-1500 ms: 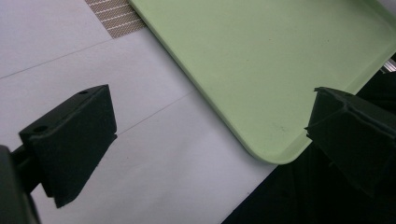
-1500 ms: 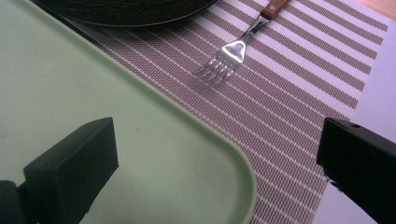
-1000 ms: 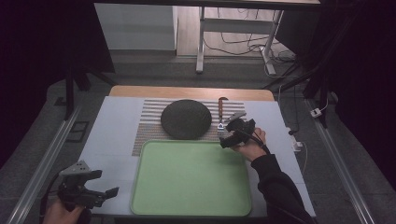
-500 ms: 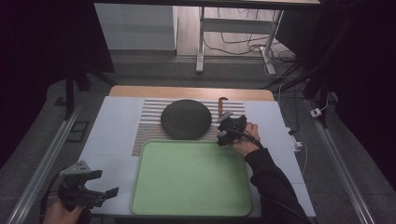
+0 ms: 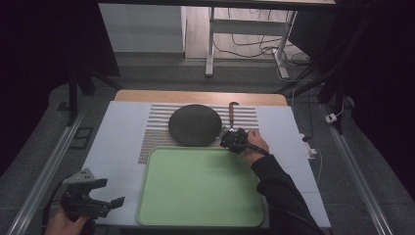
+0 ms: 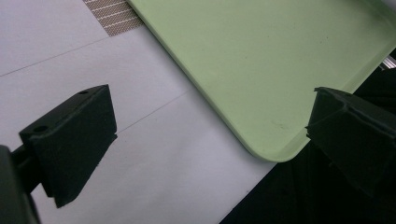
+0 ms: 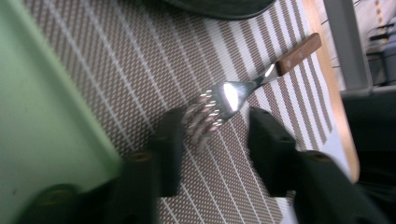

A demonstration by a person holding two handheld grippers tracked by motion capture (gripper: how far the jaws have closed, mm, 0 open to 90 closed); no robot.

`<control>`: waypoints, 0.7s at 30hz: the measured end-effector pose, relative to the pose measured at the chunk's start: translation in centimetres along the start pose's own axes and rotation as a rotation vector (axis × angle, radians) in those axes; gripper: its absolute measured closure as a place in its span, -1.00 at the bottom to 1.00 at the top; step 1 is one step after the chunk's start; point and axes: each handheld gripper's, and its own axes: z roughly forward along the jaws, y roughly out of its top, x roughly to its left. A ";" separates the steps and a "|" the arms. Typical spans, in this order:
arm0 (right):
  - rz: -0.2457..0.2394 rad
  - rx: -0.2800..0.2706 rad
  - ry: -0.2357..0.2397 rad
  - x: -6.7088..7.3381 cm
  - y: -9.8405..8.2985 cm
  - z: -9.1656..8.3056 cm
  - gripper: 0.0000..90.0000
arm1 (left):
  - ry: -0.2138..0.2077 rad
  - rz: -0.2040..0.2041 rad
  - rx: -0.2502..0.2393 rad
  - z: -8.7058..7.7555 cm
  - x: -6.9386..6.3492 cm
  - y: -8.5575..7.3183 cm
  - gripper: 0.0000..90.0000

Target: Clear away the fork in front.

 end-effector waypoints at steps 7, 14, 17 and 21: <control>-0.118 -0.005 -0.051 0.8 -0.1 -0.2 0.97 | 0.003 0.013 0.001 0.0 -0.1 0.0 -0.96; -0.111 -0.045 -0.075 0.0 -0.4 -1.2 1.00 | 0.004 0.014 0.002 0.0 -0.1 0.0 -0.96; -0.102 -0.074 -0.092 -0.2 -0.5 -1.8 1.00 | 0.004 0.012 0.002 0.0 -0.1 0.0 -0.96; -0.039 -0.104 -0.080 -0.6 -0.6 -2.8 1.00 | 0.005 0.014 0.001 0.0 -0.1 0.0 -0.96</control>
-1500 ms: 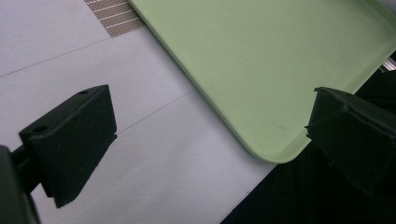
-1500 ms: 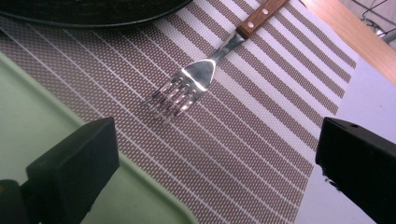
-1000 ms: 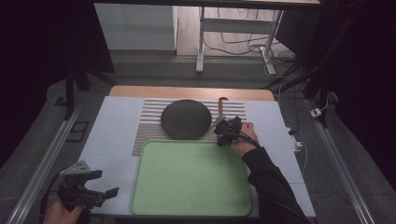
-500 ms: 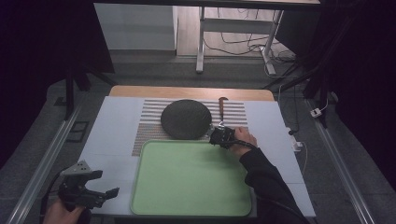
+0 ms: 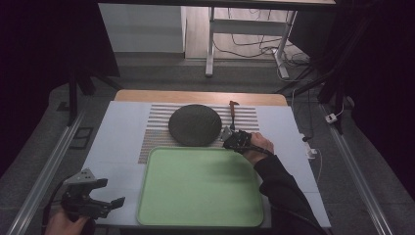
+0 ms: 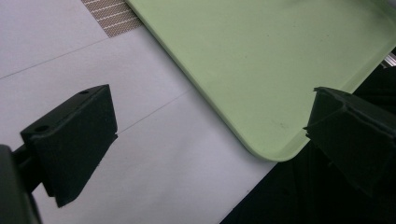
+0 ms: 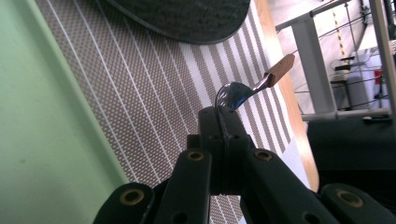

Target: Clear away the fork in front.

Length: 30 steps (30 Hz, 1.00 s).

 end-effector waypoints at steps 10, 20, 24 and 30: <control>0.179 -0.108 0.087 -1.4 -0.8 -2.6 1.00 | -0.001 -0.001 -0.001 0.0 0.0 0.0 -0.96; 0.352 -0.247 0.223 -2.5 -2.0 -5.6 1.00 | -0.010 0.004 0.001 0.0 -0.1 0.0 -0.97; 0.416 -0.307 0.277 -2.9 -2.6 -6.8 1.00 | -0.016 0.012 0.005 0.0 -0.1 0.1 -0.98; 0.482 -0.369 0.363 -2.7 -3.6 -8.4 1.00 | -0.031 0.024 0.004 0.0 -0.1 0.1 -1.00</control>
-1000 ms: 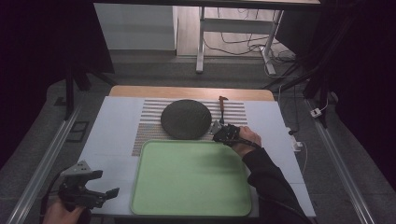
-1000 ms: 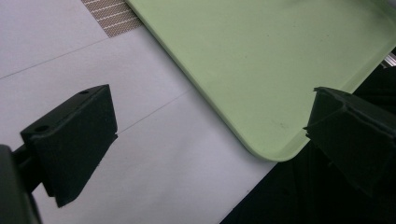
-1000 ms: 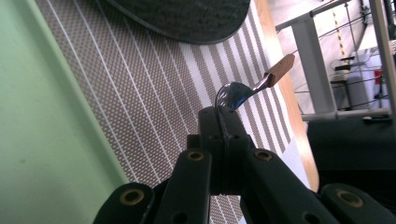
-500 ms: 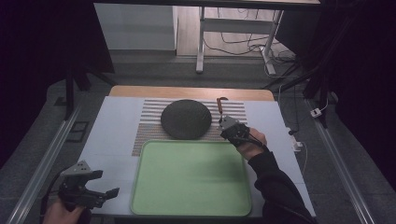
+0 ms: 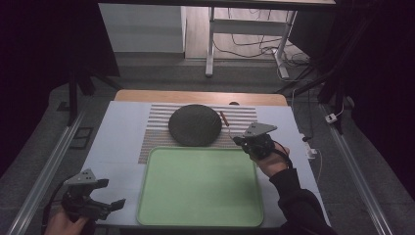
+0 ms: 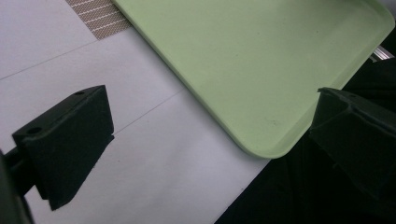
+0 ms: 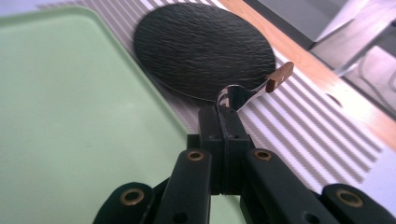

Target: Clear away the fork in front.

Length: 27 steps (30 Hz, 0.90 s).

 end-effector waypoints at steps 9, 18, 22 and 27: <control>0.040 -0.056 0.105 1.3 -0.6 -1.7 1.00 | -0.014 0.010 -0.018 0.0 0.0 0.1 -1.00; 0.059 -0.086 0.188 2.6 -0.9 -2.7 1.00 | -0.051 0.042 -0.027 0.6 -0.1 1.3 -1.00; 0.059 -0.098 0.225 3.3 -1.1 -3.2 1.00 | -0.083 0.056 -0.032 1.0 -0.1 2.0 -1.00; 0.051 -0.100 0.253 4.2 -1.1 -3.7 1.00 | -0.131 0.108 -0.037 2.3 -0.4 3.4 -1.00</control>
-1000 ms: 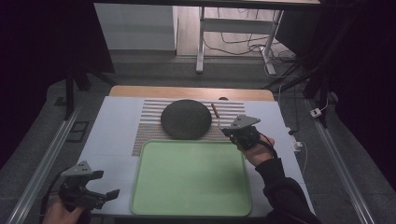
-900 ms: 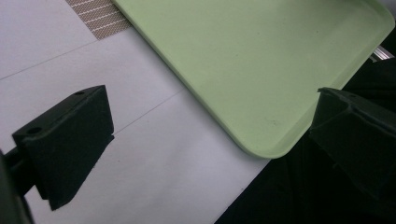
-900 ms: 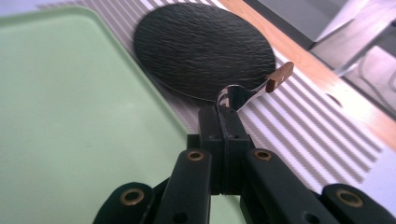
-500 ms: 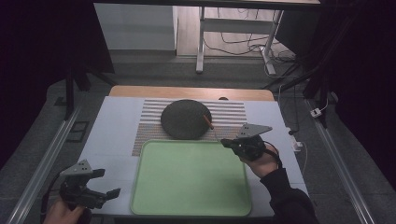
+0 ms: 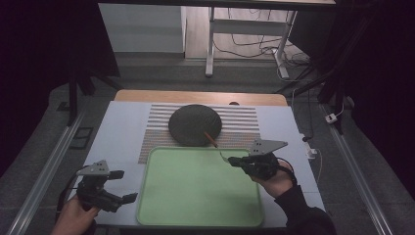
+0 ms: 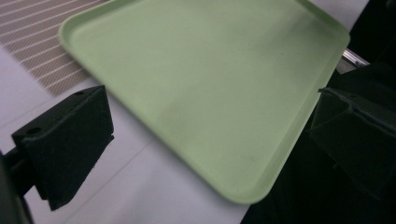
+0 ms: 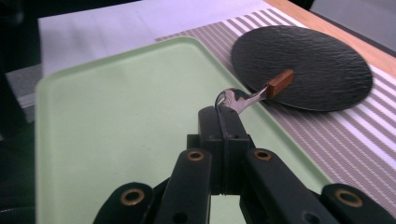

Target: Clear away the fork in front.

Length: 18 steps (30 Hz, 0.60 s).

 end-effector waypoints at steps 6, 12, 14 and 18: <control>0.002 -0.027 0.071 1.2 -0.1 -0.4 1.00 | -0.023 0.060 -0.006 1.6 0.3 1.7 -1.00; 0.007 -0.051 0.123 2.0 -0.1 -0.7 1.00 | -0.030 0.107 -0.002 3.0 1.0 3.3 -1.00; 0.001 -0.064 0.155 2.5 -0.2 -0.8 1.00 | -0.027 0.132 0.010 3.6 0.9 3.8 -1.00; 0.006 -0.076 0.192 2.9 -0.2 -0.9 1.00 | -0.042 0.177 0.046 4.9 0.6 4.7 -1.00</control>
